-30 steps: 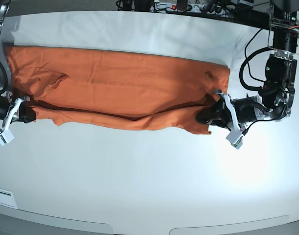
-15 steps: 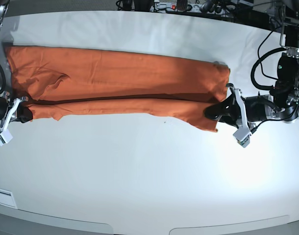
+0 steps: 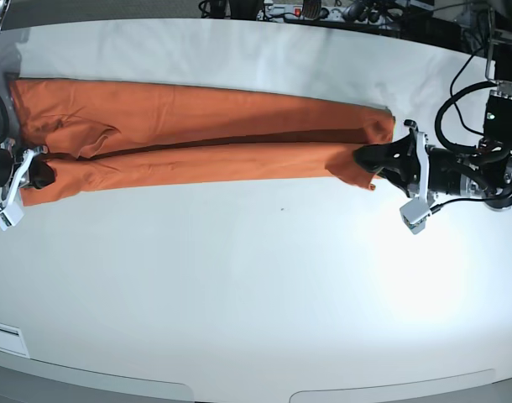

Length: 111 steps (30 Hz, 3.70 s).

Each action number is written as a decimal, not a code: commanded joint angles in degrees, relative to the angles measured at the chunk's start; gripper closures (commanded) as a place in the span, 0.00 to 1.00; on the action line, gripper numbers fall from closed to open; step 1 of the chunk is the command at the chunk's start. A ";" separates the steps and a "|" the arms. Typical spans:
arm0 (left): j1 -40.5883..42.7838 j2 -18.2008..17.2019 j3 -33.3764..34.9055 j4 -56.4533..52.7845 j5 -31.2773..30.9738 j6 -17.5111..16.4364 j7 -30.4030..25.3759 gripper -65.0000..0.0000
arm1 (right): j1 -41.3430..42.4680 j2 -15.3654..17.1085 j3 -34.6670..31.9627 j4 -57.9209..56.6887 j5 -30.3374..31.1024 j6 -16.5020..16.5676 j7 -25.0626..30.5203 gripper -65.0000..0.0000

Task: Fold the T-shirt properly
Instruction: 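Lift the grasped edge and fold it over toward the collar with both grippers, then release the folded edge and regrasp the strip's ends with both grippers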

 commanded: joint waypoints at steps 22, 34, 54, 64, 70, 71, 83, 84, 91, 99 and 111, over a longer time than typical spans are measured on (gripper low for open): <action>-0.96 -3.32 -0.52 0.81 -1.34 0.50 0.07 0.45 | 1.18 3.21 0.61 0.92 9.55 0.28 -3.87 0.51; -0.96 -3.30 -0.59 0.83 -0.66 0.59 0.47 0.45 | -1.68 3.39 1.44 0.92 23.54 0.28 -7.56 1.00; -0.94 -3.10 -12.26 0.81 13.66 4.79 -6.03 0.45 | -8.52 -8.59 1.46 0.92 -11.28 0.28 10.45 1.00; 8.68 -2.93 -22.60 0.87 -0.24 3.39 0.47 0.45 | -8.48 -9.01 1.46 0.92 -20.00 -12.59 15.13 1.00; 14.19 -0.09 -22.56 7.54 -1.34 0.92 0.47 1.00 | -8.39 -9.05 1.46 0.92 -19.80 -12.72 15.45 1.00; 14.56 0.44 -22.56 9.09 -1.34 0.85 0.47 1.00 | -8.39 -9.07 1.46 0.92 -19.76 -12.66 15.47 1.00; 15.23 4.63 -11.08 13.07 17.05 0.22 -6.45 1.00 | -8.17 -9.94 1.46 0.92 -19.71 -11.17 15.54 1.00; 15.26 4.63 -9.40 13.03 20.11 0.66 -8.28 1.00 | -8.17 -9.94 1.46 0.92 -19.74 -11.19 15.54 1.00; 14.88 4.63 -1.81 8.07 35.08 0.83 -19.54 1.00 | -8.17 -9.90 1.46 0.92 -19.78 -11.19 15.32 1.00; 7.69 4.68 2.71 -6.25 39.21 0.48 -24.26 1.00 | -8.17 -9.92 1.46 0.92 -19.80 -10.56 16.02 1.00; -1.20 4.92 2.38 -7.37 21.11 0.50 -10.56 1.00 | -4.52 -9.88 1.46 0.92 -20.02 -9.60 16.13 1.00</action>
